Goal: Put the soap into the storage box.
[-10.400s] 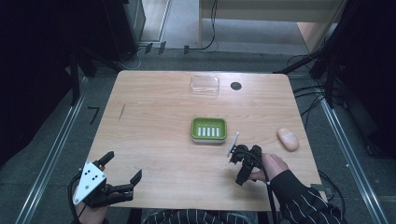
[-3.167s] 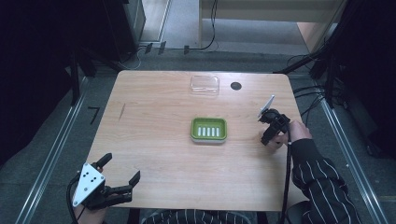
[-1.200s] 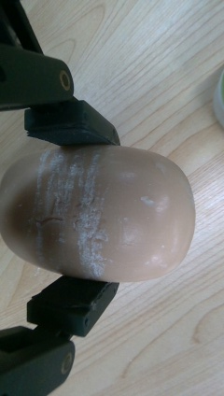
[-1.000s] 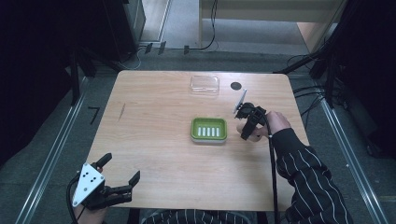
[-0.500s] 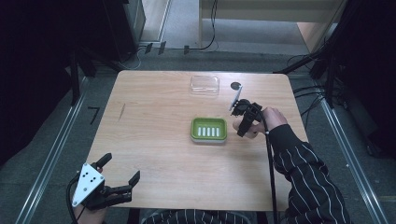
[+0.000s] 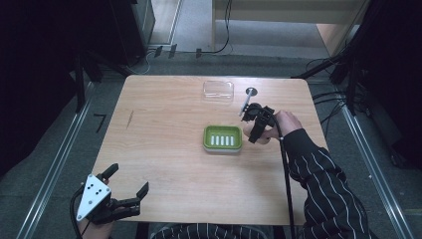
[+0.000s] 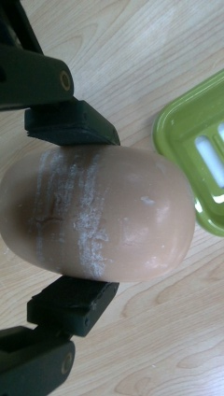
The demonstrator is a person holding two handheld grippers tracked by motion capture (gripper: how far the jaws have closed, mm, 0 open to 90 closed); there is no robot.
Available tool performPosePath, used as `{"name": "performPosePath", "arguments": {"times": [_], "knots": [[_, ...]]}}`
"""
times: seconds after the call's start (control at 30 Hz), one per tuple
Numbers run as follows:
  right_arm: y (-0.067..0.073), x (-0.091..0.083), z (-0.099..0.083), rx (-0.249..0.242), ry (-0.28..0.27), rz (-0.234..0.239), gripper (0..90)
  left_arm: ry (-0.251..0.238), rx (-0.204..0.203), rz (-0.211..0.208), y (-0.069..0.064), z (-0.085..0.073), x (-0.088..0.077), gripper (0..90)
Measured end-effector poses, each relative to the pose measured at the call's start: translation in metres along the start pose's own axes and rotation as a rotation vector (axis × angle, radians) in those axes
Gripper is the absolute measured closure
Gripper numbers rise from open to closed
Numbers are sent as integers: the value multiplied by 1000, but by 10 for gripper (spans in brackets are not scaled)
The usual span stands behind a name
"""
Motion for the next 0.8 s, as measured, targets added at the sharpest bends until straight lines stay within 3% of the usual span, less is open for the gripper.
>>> {"name": "performPosePath", "arguments": {"times": [0.8], "knots": [[12, -3, 33, -151, -54, -13, 337, 0, -6, 25, 2, -3, -8, 0]]}}
Point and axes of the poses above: each handheld gripper's, and its own axes: x roughly forward along the jaws, z roughly out of its top, y roughly to its left, the point moved 6 cm from there along x, roughly forward along the jaws, and after that the axes turned 2 degrees about -z, right-handed, at the moved point
